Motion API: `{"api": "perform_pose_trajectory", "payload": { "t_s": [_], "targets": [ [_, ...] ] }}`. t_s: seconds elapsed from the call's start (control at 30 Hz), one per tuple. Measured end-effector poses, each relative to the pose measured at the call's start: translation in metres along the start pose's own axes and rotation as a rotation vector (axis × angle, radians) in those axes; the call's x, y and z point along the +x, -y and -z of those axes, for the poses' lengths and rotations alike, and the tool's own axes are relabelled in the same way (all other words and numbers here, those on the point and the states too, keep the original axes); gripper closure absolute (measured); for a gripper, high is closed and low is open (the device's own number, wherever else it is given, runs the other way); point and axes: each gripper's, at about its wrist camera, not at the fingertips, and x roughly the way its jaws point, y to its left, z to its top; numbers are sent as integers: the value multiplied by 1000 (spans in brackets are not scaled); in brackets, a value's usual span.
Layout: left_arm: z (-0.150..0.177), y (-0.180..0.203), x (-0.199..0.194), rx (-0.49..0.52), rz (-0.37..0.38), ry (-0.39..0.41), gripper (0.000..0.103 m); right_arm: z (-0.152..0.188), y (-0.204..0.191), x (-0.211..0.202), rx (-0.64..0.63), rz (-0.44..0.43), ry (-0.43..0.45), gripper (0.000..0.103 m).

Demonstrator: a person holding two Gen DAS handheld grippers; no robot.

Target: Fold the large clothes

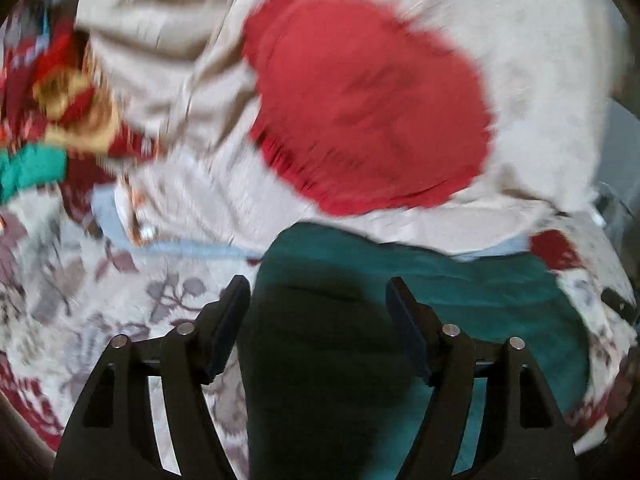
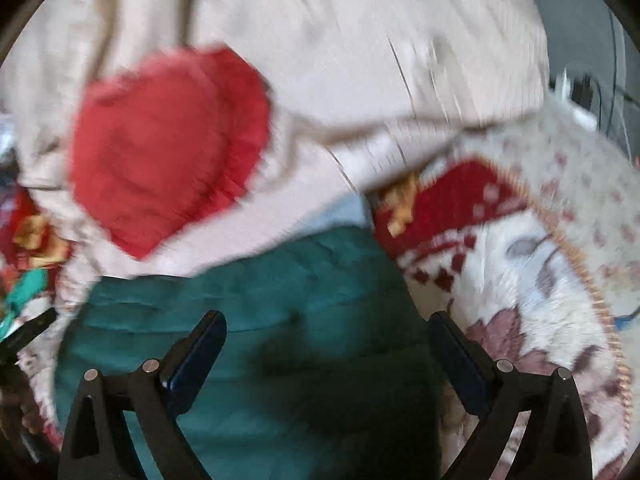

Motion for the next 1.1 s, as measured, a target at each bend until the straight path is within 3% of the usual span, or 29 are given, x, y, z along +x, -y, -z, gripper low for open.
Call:
{"api": "perform_pose_trajectory", "payload": {
  "t_s": [0.1, 0.17, 0.33, 0.43, 0.5, 0.6, 0.67, 1.1],
  "targets": [
    [20, 24, -62, 63, 48, 93, 3, 18, -17, -62, -20, -70, 73, 3],
    [37, 40, -91, 114, 58, 97, 0, 37, -28, -91, -29, -87, 75, 3],
    [90, 65, -121, 203, 75, 24, 0, 109, -50, -155, -85, -66, 51, 3],
    [119, 73, -126, 180, 93, -55, 0, 152, -49, -174, -93, -5, 38, 3],
    [133, 77, -128, 148, 152, -116, 0, 172, -48, -184, -78, -13, 30, 2],
    [152, 91, -132, 138, 154, -198, 0, 192, -53, -194, -84, -19, 8, 3],
    [162, 104, -136, 175, 108, -243, 1, 198, -56, -199, -99, 5, 0, 3],
    [172, 110, -165, 205, 5, -187, 0, 198, -74, -242, -199, 86, 103, 2]
  ]
}}
